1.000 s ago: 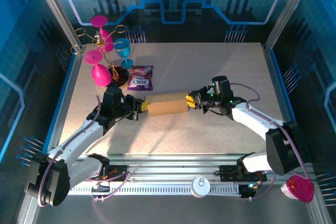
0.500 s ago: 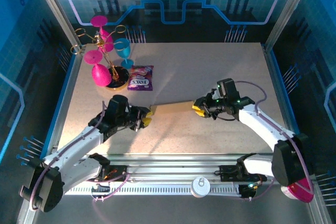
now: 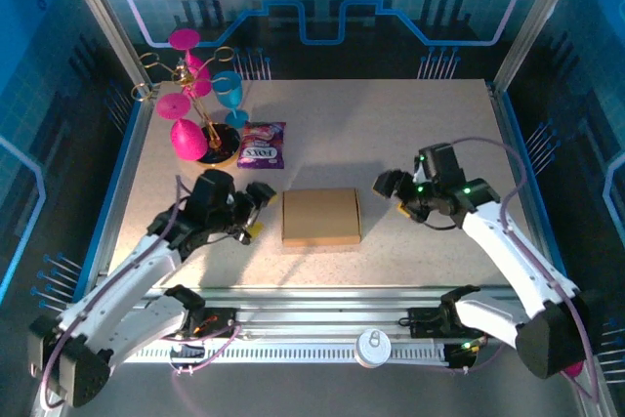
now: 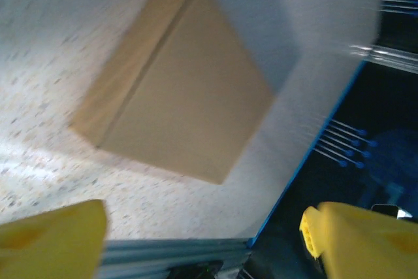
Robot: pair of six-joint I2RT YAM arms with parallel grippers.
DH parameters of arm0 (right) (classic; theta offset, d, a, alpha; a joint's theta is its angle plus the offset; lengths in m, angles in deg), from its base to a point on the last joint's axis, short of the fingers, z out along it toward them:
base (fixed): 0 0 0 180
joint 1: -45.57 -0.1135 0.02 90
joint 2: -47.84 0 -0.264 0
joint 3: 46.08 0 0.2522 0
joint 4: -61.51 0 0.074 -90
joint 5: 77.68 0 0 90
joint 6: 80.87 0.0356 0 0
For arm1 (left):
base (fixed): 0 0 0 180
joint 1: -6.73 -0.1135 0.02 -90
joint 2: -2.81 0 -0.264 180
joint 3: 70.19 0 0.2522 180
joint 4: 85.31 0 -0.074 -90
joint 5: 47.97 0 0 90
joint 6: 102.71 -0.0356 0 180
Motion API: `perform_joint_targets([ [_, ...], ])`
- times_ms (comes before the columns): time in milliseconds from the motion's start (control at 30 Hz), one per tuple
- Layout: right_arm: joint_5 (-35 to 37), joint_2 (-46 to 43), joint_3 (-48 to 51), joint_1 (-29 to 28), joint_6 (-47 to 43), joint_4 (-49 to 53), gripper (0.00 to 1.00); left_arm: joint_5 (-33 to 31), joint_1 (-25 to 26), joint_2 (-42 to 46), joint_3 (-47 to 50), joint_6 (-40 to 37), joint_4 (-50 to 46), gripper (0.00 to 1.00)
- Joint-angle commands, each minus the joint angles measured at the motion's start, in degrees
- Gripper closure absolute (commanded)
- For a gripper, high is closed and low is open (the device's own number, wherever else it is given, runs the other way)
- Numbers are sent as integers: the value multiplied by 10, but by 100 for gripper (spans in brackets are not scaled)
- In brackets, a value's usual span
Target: Fold the paper box
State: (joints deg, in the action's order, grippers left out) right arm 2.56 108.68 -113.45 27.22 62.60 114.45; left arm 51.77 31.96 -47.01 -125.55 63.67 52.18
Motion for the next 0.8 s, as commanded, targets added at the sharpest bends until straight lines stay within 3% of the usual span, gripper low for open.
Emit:
perform_joint_targets([
  [0, 172, -53, -46, 4, -72, 63, 0, -92, -31, 46, -27, -91, -115, 1],
  [100, 312, -108, -43, -5, -109, 47, 0, -174, -73, 80, -58, -144, -187, 1],
  [167, 433, -136, -18, -13, -110, 26, 0, -305, -81, 83, -97, -161, -264, 0],
  [267, 551, -158, 59, -13, -236, -85, 0, -507, -84, 63, -119, -179, -339, 1],
  [333, 563, -164, 122, -12, -365, -208, 0, -567, -100, 48, -102, -288, -298, 1],
  [400, 561, -163, 176, -9, -434, -310, 0, -553, -121, 49, -49, -464, -171, 1],
  [533, 545, -116, 243, 12, -484, -420, 0, -519, -182, 90, 88, -631, 48, 1],
  [633, 473, -62, 262, 56, -484, -443, 0, -407, -256, 107, 176, -629, 181, 1],
  [767, 386, 6, 289, 100, -502, -504, 0, -274, -308, 23, 211, -634, 281, 1],
])
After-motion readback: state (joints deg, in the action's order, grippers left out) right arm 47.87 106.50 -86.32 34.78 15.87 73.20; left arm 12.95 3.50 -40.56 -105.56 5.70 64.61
